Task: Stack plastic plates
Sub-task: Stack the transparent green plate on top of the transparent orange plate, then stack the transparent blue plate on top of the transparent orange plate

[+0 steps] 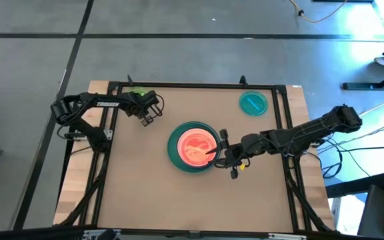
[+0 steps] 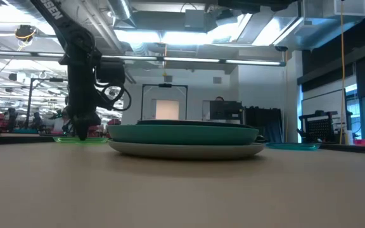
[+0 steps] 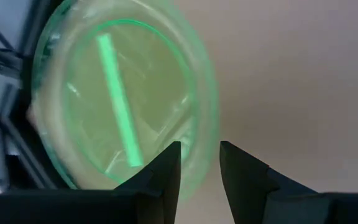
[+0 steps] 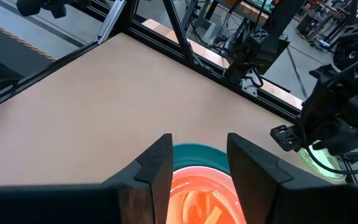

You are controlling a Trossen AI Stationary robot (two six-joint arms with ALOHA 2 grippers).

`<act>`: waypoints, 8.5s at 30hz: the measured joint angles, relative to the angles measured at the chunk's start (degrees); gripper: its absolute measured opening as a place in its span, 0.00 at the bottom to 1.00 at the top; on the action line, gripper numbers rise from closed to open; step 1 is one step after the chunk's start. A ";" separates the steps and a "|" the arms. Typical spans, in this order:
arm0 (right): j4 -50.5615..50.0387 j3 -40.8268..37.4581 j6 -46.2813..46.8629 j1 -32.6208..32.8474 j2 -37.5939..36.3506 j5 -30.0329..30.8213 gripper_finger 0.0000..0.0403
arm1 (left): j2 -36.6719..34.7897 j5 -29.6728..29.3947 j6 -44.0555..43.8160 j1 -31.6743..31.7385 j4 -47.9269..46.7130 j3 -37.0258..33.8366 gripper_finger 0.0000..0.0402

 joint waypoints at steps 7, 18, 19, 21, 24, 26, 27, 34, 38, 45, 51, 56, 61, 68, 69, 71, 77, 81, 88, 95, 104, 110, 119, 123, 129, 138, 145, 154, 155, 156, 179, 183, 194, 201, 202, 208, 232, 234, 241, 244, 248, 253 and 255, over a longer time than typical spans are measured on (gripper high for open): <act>-0.07 0.00 0.00 0.00 0.00 0.01 0.36 | 0.00 1.78 2.21 2.67 2.49 0.00 0.26; -0.09 -0.02 0.07 0.00 0.00 0.01 0.36 | 0.00 4.63 3.56 6.16 5.38 -1.58 0.20; -0.12 -0.02 0.07 0.01 0.00 -0.01 0.36 | 0.00 5.08 3.57 6.38 6.47 -2.39 0.19; -0.15 -0.02 0.09 0.02 0.00 0.01 0.36 | -0.30 5.59 3.59 6.65 8.43 -3.67 0.16; -0.15 -0.02 0.09 0.00 0.02 -0.01 0.36 | -0.39 5.91 3.61 6.78 9.98 -5.25 0.11; -0.16 -0.02 0.07 0.01 0.02 -0.01 0.36 | -0.38 5.97 3.63 6.76 9.97 -5.55 0.07; -0.16 -0.02 0.04 0.02 0.02 0.00 0.36 | -0.36 6.00 3.63 6.68 9.96 -5.55 0.05; -0.13 -0.04 0.02 0.00 0.02 0.01 0.36 | -0.15 4.13 3.74 4.39 10.65 -5.69 0.01; -0.11 -0.04 0.00 0.00 0.02 0.01 0.36 | -0.17 1.67 3.72 1.26 10.39 -5.63 0.01; -0.10 -0.04 -0.02 0.00 0.04 0.04 0.36 | -1.87 2.51 2.51 -5.25 8.43 -2.74 0.00; -0.07 -0.04 -0.04 0.02 0.04 0.04 0.36 | -3.77 2.06 0.34 -11.61 7.46 0.30 0.00; 0.08 -0.04 -0.04 0.00 0.04 0.05 0.36 | -3.82 1.91 -0.36 -18.03 7.44 3.52 0.00; 0.15 -0.04 -0.04 0.02 0.04 0.02 0.36 | -3.82 0.80 -2.35 -24.56 7.66 7.04 0.00; 0.17 -0.04 -0.04 0.00 0.04 0.04 0.36 | -3.82 0.75 -2.77 -33.70 10.52 9.96 0.00; 0.17 -0.04 -0.04 0.02 0.04 0.04 0.36 | -3.82 0.73 -2.88 -34.93 11.56 10.05 0.00; 0.20 -0.04 -0.04 0.00 0.04 0.04 0.36 | -3.82 0.73 -2.88 -37.29 13.85 10.08 0.00; 0.22 -0.04 -0.04 0.02 0.04 0.04 0.36 | -3.82 1.05 -2.88 -42.54 18.71 10.08 0.00; 0.22 -0.04 -0.04 0.01 0.04 0.04 0.36 | -3.82 1.07 -2.88 -44.88 20.92 10.08 0.00; 0.24 -0.04 -0.04 0.00 0.04 0.04 0.36 | -0.98 7.36 -2.58 -48.08 29.70 10.08 0.00; 0.26 -0.04 -0.04 0.00 0.04 0.03 0.36 | 3.80 9.58 -2.47 -49.37 33.75 10.08 0.01; 0.28 -0.04 0.48 0.01 0.04 0.01 0.36 | 4.76 9.77 -3.10 -48.71 35.61 10.08 0.10; 0.28 -0.04 0.68 0.02 0.04 0.00 0.36 | 4.66 9.92 -4.16 -48.99 35.61 10.08 0.18; 0.28 -0.04 3.46 0.00 0.04 0.01 0.36 | 2.35 11.36 1.80 -52.94 35.86 9.43 0.19; 1.03 -0.04 3.48 0.02 0.26 -0.01 0.36 | -0.35 11.47 2.10 -54.52 43.32 4.44 0.19; 2.25 0.04 4.49 0.02 1.40 2.38 0.36 | -6.44 11.53 2.10 -55.49 57.21 -7.46 0.19; -17.99 0.00 18.42 0.00 -1.76 24.31 0.36 | -11.56 14.22 1.37 -56.41 77.17 -22.57 0.19; -37.21 -0.02 34.20 -5.23 -3.04 26.99 0.36 | -11.58 13.84 0.09 -56.61 79.92 -24.55 0.19; -39.58 -4.69 37.45 -25.82 -2.60 20.20 0.36 | -11.56 11.04 0.55 -55.96 79.91 -24.55 0.19; -39.58 -5.43 37.39 -28.39 -2.60 19.10 0.36 | -11.56 10.96 0.55 -55.67 79.90 -24.55 0.19; -39.19 -6.19 37.35 -30.81 -2.60 18.29 0.36 | -11.56 10.98 0.55 -55.43 79.90 -24.55 0.19; -17.27 -17.18 29.59 -55.33 5.98 3.99 0.36 | -11.54 12.34 -0.98 -54.86 79.73 -24.55 0.19; -16.57 -17.14 29.55 -55.15 7.83 3.84 0.36 | -11.54 12.36 -1.28 -54.86 79.74 -24.55 0.19; -15.90 -17.00 27.62 -55.48 8.90 3.70 0.28 | -11.52 12.38 -2.81 -54.86 79.57 -24.55 0.19; -15.62 -16.71 24.20 -54.53 8.94 3.29 0.02 | -11.52 12.86 -5.42 -54.86 79.59 -24.55 0.19; -16.07 -16.25 24.04 -53.83 9.02 3.78 0.03 | -11.40 12.90 -5.81 -54.86 79.63 -24.55 0.19; -18.99 -11.36 23.74 -46.14 8.29 1.38 0.01 | -11.34 12.77 -5.90 -54.86 79.83 -24.55 0.19; -7.10 3.47 22.69 -6.46 10.73 2.97 0.00 | -11.30 12.86 -5.54 -54.99 79.55 -24.55 0.19; -5.88 3.54 22.27 -4.35 12.06 4.28 0.00 | -11.30 12.86 -5.55 -54.98 79.56 -24.55 0.19; -2.26 3.48 20.83 -0.95 17.01 4.94 0.00 | -11.30 12.86 -5.56 -54.97 79.57 -24.55 0.19; -1.99 3.48 21.76 -0.92 18.72 3.68 0.00 | -11.30 12.88 -5.57 -54.97 79.59 -24.55 0.19; -1.82 3.48 22.56 -1.18 20.97 4.54 0.00 | -11.30 12.88 -5.63 -54.97 79.88 -24.55 0.19; -1.84 3.48 24.20 -1.06 23.55 4.20 0.01 | -11.30 12.47 -5.44 -54.85 79.88 -24.55 0.19; -2.17 3.48 24.10 -1.07 23.74 3.84 0.05 | -11.30 12.23 -5.44 -54.75 79.88 -24.55 0.19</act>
